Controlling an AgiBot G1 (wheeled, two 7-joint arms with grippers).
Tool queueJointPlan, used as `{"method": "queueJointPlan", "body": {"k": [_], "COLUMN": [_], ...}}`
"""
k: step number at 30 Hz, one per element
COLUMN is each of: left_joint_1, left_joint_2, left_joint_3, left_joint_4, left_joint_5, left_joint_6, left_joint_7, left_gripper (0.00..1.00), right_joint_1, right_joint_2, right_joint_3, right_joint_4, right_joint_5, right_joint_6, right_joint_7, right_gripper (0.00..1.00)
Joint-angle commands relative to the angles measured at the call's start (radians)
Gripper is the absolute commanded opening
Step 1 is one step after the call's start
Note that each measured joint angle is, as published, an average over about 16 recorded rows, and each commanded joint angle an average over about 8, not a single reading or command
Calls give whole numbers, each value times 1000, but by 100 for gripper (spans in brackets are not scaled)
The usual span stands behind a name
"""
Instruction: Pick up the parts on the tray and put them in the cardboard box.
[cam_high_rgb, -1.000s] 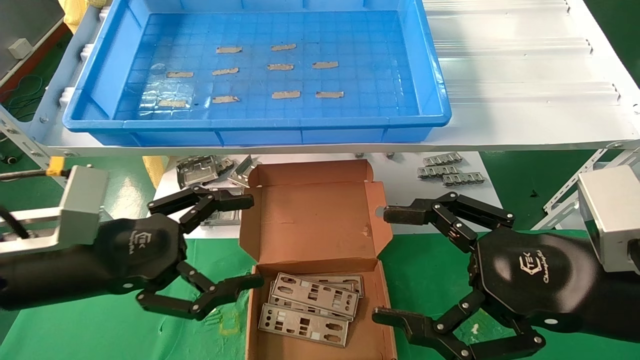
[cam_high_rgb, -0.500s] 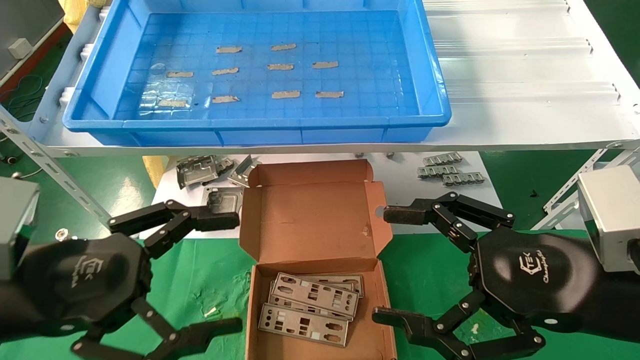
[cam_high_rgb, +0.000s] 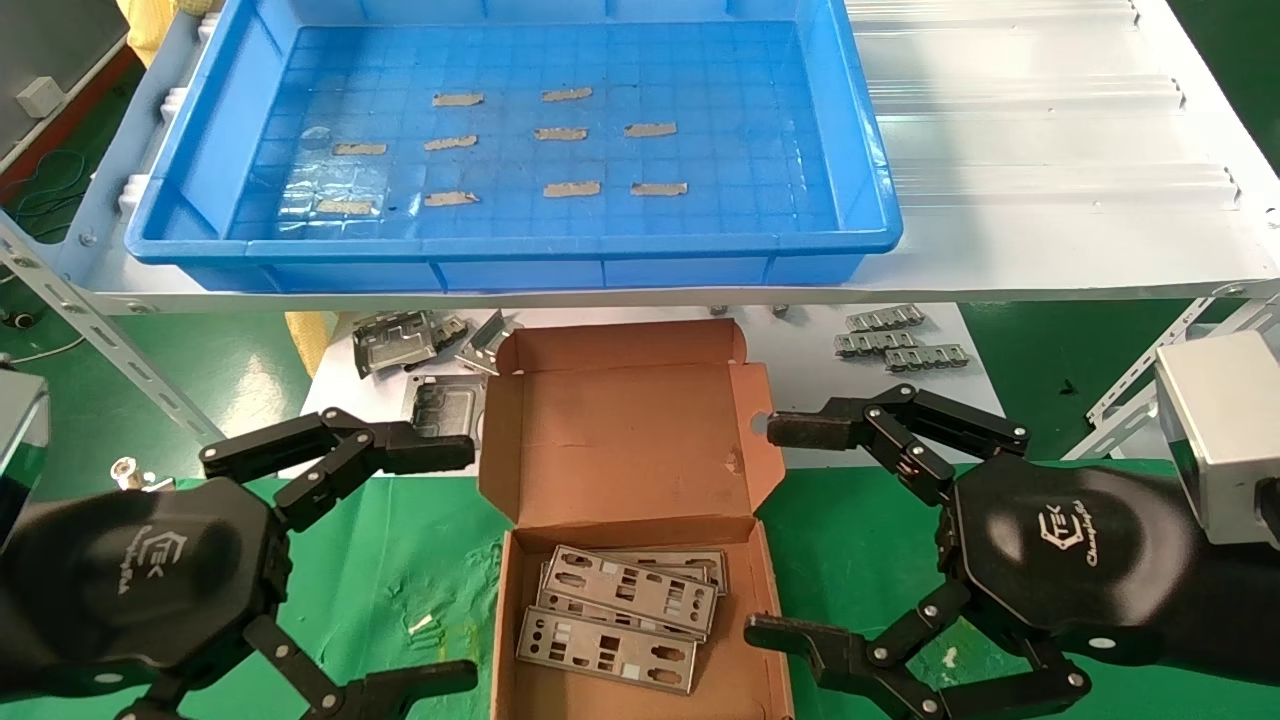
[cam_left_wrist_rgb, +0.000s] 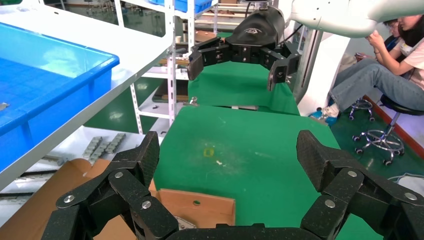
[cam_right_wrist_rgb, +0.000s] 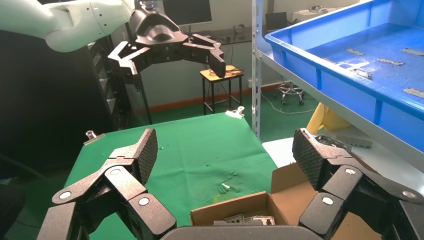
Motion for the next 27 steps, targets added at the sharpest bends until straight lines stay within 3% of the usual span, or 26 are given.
{"method": "queueJointPlan", "body": {"k": [1,27], "left_joint_1": [-2,-10], "left_joint_2": [2,11], "left_joint_3": [2,9], "left_joint_4": [5,24], "left_joint_5": [2,8], "left_joint_6": [0,2], "left_joint_7": [2,8], "left_gripper": [100,100], "right_joint_1": [0,0], "right_joint_2": [0,0], "right_joint_3": [0,0], "right_joint_4": [0,0], "right_joint_5": [0,0], "right_joint_6": [0,0], "right_joint_7": [0,0], "right_gripper": [100,100]}}
